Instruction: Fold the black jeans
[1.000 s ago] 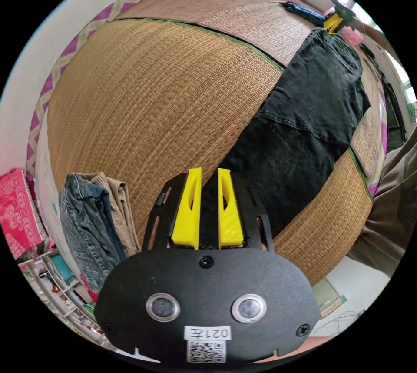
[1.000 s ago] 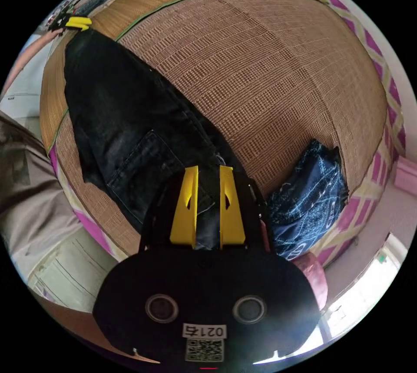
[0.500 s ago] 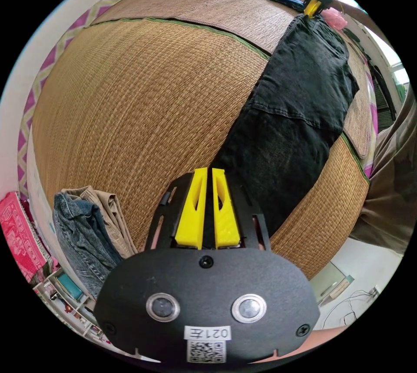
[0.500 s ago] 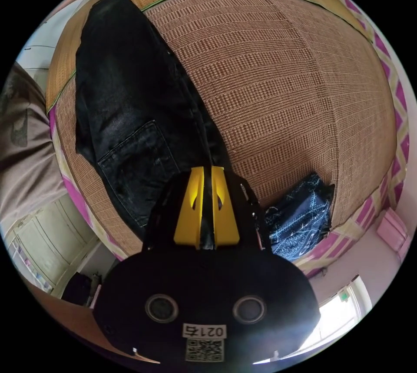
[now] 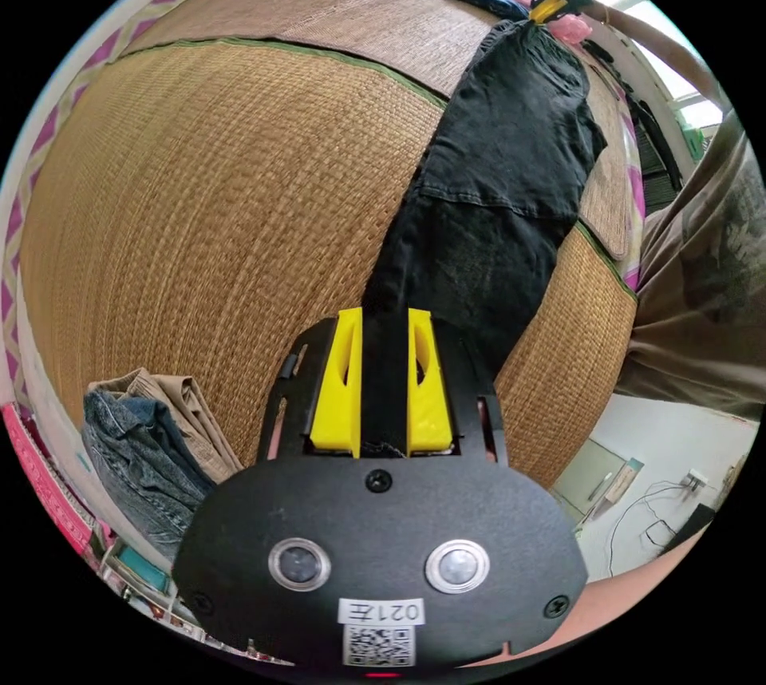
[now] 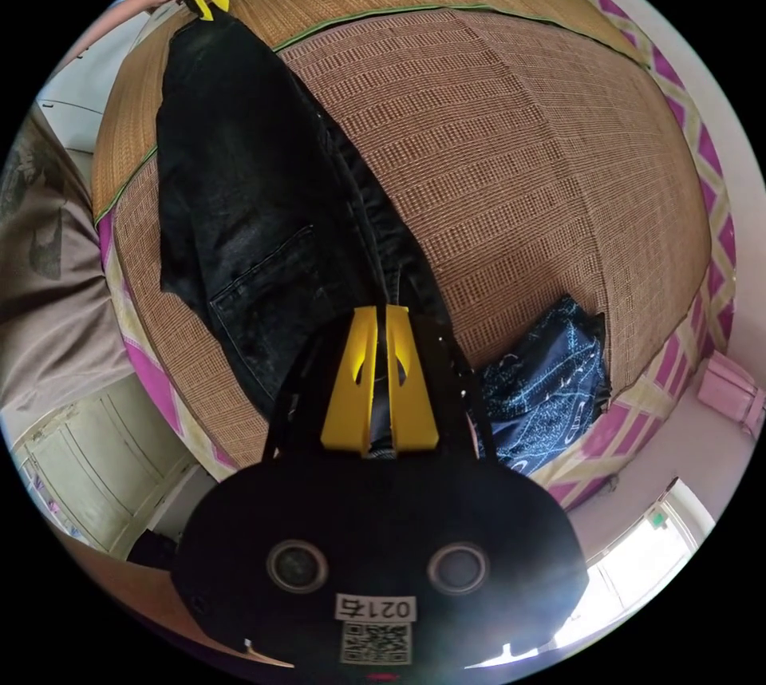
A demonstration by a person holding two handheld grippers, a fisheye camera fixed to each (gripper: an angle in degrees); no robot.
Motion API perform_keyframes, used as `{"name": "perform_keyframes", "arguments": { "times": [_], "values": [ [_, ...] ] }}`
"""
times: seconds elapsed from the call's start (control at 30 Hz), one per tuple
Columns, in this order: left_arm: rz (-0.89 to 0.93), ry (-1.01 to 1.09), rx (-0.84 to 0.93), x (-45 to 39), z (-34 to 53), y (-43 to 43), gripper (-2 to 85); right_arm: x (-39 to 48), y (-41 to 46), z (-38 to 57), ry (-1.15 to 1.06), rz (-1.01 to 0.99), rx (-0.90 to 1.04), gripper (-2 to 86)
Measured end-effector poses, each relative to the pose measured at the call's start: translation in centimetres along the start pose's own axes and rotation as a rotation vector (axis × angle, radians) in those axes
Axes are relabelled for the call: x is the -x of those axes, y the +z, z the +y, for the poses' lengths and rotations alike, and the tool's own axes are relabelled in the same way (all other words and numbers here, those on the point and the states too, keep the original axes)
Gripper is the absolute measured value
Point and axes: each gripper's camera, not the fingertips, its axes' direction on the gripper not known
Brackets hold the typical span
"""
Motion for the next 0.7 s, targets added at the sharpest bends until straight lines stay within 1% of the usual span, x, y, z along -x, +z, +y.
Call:
{"name": "perform_keyframes", "arguments": {
  "times": [0.13, 0.23, 0.3, 0.43, 0.57, 0.7],
  "values": [
    [0.026, -0.023, 0.005, 0.7, 0.3, 0.8, 7.6, -0.5, -0.3, 1.0, 0.021, -0.007, -0.007, -0.4],
    [0.008, -0.013, 0.002, 0.7, 1.2, 0.7, 2.3, -0.7, -0.5, 1.7, 0.027, -0.007, -0.007, -0.3],
    [0.003, -0.024, -0.026, 0.4, 2.3, -0.1, 0.3, -0.8, -0.7, 2.3, 0.029, -0.006, -0.007, -0.3],
    [-0.020, -0.045, -0.097, -1.3, 4.9, -2.1, -0.6, -0.8, -1.2, 4.3, 0.039, -0.002, -0.026, -0.2],
    [-0.051, -0.033, -0.155, -6.3, 9.0, -4.8, -0.8, 0.2, -2.6, 7.6, 0.045, -0.017, -0.070, 0.0],
    [-0.063, -0.054, -0.187, -13.6, 14.1, -5.7, -0.8, 4.0, -4.2, 14.6, 0.083, -0.098, -0.156, 0.1]
  ]
}}
